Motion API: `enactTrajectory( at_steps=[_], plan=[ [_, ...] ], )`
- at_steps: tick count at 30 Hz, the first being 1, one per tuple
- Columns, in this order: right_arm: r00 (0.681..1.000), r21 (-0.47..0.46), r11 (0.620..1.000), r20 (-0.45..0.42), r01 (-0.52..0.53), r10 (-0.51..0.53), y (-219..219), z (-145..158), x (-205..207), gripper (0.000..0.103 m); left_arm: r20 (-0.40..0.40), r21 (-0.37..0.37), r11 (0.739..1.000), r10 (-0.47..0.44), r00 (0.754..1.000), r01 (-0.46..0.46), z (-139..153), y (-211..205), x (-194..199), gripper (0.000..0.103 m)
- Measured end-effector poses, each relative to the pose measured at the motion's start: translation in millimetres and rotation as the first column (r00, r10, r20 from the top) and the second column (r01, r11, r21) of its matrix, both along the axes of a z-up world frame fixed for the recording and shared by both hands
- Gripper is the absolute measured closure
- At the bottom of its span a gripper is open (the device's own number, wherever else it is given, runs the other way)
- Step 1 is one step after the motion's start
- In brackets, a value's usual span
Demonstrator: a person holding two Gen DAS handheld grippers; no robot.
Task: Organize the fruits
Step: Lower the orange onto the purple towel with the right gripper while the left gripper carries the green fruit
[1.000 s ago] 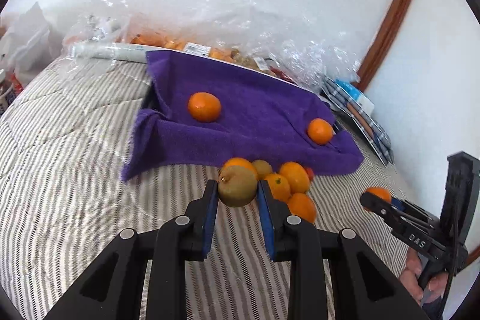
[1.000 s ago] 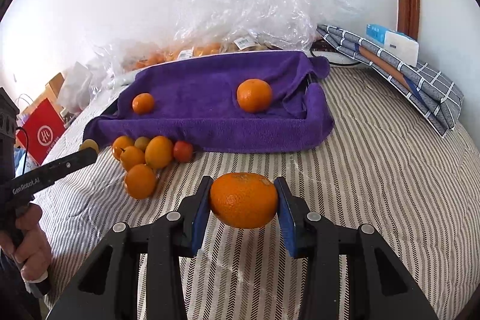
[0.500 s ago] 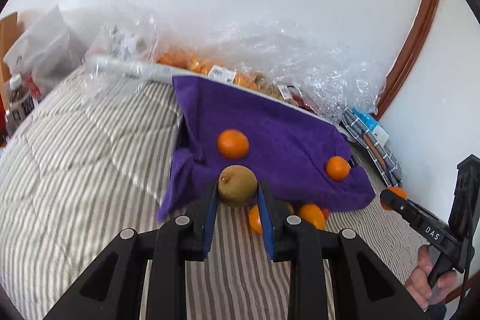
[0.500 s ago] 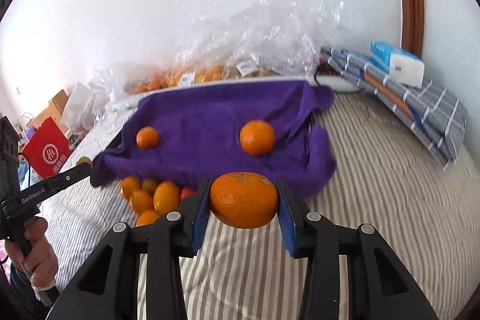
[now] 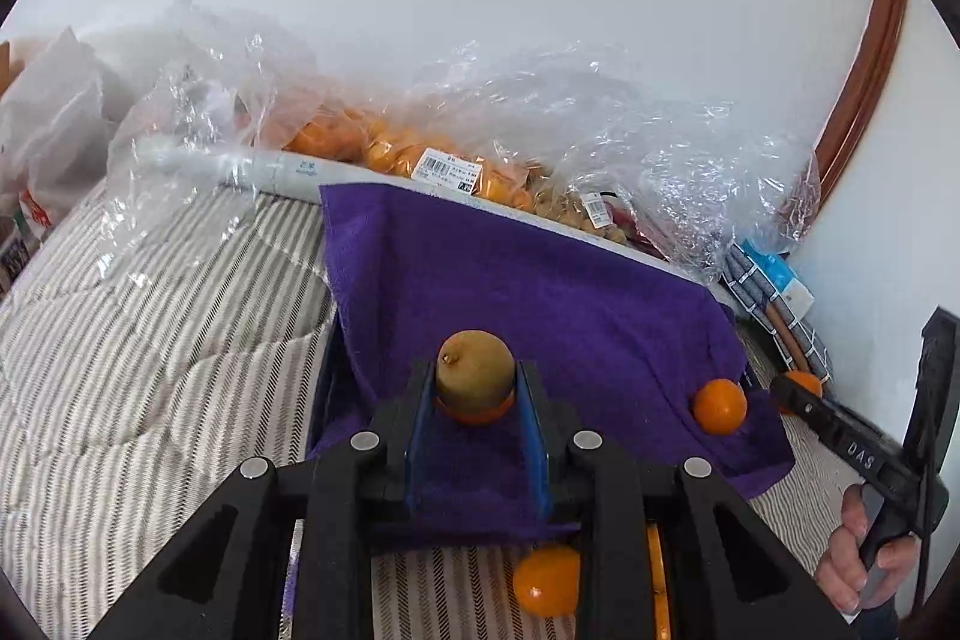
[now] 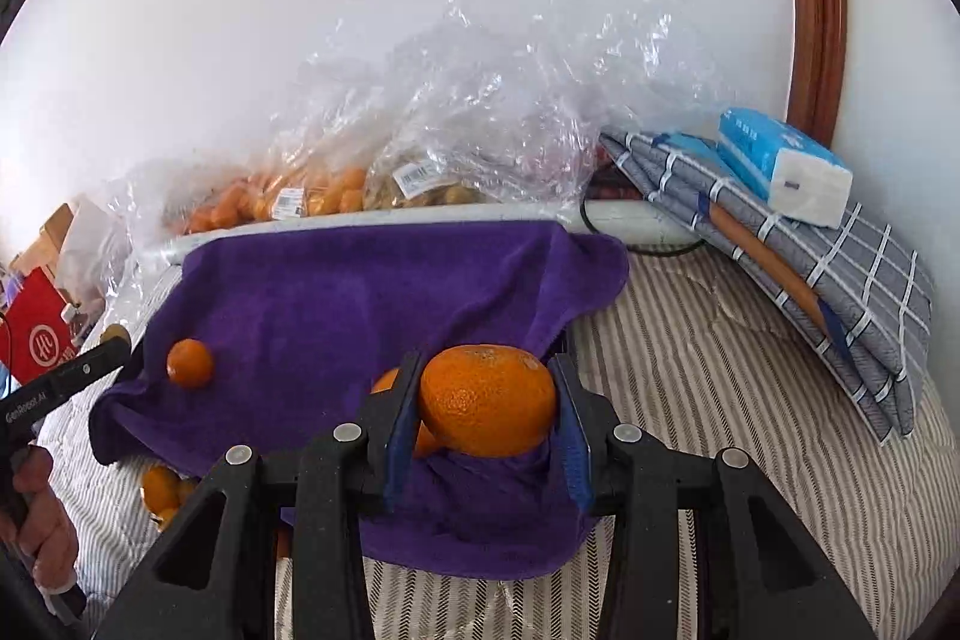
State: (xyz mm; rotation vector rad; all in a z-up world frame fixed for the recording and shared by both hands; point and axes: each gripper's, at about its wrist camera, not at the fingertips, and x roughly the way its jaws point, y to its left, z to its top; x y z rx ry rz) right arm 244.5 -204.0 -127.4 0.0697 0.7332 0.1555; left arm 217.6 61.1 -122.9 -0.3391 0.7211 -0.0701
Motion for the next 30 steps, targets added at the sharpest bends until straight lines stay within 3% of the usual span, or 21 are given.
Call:
enactTrajectory(
  at_steps=[3, 13, 23, 27, 30],
  plan=[
    [1.000, 0.029, 1.000, -0.016, -0.007, 0.007, -2, -12, 3, 0.062, -0.027, 0.052, 0.999, -0.007, 1.000, 0.009, -9, -1, 3, 0.078],
    [0.999, 0.021, 0.999, -0.044, -0.025, 0.025, 4, -21, 4, 0.062, -0.069, 0.038, 0.999, -0.032, 0.997, 0.035, -12, 0, 6, 0.078],
    [0.999, 0.016, 0.999, -0.031, -0.028, 0.028, 6, -21, 6, 0.060, -0.102, 0.098, 0.995, -0.023, 0.995, 0.033, -18, -8, 11, 0.078],
    [0.998, 0.001, 0.998, -0.002, -0.060, 0.060, 12, -17, 0, 0.043, -0.102, 0.111, 0.993, -0.021, 0.995, 0.033, -17, -9, 11, 0.078],
    [0.996, -0.005, 0.997, 0.030, -0.083, 0.083, 17, -15, -5, 0.039, -0.103, 0.108, 0.994, -0.020, 0.994, 0.032, -17, -9, 12, 0.078]
  ],
)
